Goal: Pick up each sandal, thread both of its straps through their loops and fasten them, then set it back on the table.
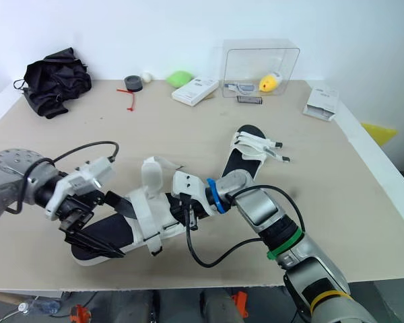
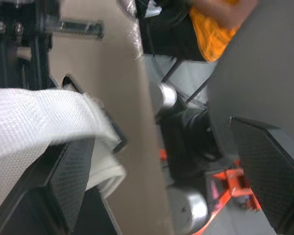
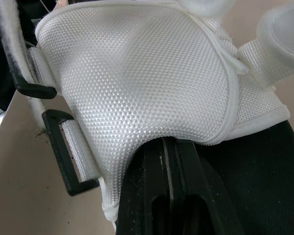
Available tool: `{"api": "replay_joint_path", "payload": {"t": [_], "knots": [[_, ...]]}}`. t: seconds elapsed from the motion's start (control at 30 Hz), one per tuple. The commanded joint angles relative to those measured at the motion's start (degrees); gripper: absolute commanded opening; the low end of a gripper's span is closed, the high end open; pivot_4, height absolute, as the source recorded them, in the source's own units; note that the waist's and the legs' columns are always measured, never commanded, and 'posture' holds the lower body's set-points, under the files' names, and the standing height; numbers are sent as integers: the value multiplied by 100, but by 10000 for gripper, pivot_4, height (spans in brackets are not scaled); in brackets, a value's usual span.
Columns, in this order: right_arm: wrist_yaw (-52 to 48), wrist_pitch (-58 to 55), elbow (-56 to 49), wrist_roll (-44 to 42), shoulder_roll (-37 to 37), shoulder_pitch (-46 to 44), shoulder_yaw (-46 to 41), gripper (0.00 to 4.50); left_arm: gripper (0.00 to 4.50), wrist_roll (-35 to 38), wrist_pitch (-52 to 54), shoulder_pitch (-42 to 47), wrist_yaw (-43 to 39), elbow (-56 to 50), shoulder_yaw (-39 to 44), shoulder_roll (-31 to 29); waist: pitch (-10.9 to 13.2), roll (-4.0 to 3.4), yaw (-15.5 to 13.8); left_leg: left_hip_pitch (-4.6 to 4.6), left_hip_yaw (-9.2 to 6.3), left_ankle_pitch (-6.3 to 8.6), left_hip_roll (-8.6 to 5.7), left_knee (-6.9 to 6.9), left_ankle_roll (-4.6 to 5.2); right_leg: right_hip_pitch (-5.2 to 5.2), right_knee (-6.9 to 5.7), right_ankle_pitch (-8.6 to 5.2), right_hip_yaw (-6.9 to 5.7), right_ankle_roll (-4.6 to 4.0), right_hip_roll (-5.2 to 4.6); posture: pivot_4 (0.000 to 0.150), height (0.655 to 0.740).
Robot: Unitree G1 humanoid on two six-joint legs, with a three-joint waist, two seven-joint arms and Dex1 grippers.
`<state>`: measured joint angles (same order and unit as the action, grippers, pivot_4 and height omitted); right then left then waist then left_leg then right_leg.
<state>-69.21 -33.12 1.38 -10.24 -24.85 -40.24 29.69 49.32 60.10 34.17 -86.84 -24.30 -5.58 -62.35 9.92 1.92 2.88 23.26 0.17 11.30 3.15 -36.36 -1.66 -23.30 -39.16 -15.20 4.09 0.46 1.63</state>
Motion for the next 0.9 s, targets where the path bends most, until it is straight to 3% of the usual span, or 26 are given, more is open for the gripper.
{"api": "replay_joint_path", "payload": {"t": [0.03, 0.3, 0.5, 0.6, 0.9], "knots": [[27, -136, 363, 300, -86, 184, 314, 0, 44165, 790, 332, -330, -307, -495, 578, -442, 0, -1, 5, 0, 2, 0, 0, 4, 0, -1, 0, -3, 0, -2, -1, 1500, 7400], [-18, -104, 448, 315, -21, 137, 317, 0, 44165, 1191, 360, -1825, -88, -1127, 974, -885, 0, -1, -6, -6, 0, 0, 13, 9, -2, -1, 0, -14, -4, -26, 4, 1500, 7400], [-33, -123, 421, 283, -31, 166, 299, 0, 44165, 269, -190, -2416, 864, -1100, 493, -505, -1, -6, -8, -16, 15, -1, 12, 9, -4, 1, 0, -20, 5, -36, -4, 1500, 7400], [-28, -139, 404, 279, -35, 181, 287, 0, 44165, -345, -685, -2747, 792, -929, 215, -633, -2, -4, -4, -15, 22, -1, 14, 11, -5, -3, 0, -19, 11, -35, -1, 1500, 7400], [-27, -171, 376, 265, -51, 201, 260, 0, 44165, -787, -968, -2820, 948, -206, 19, -418, -2, -4, -10, -16, 32, 0, 17, 16, -5, -7, 0, -21, 12, -38, -4, 1500, 7400]]}}
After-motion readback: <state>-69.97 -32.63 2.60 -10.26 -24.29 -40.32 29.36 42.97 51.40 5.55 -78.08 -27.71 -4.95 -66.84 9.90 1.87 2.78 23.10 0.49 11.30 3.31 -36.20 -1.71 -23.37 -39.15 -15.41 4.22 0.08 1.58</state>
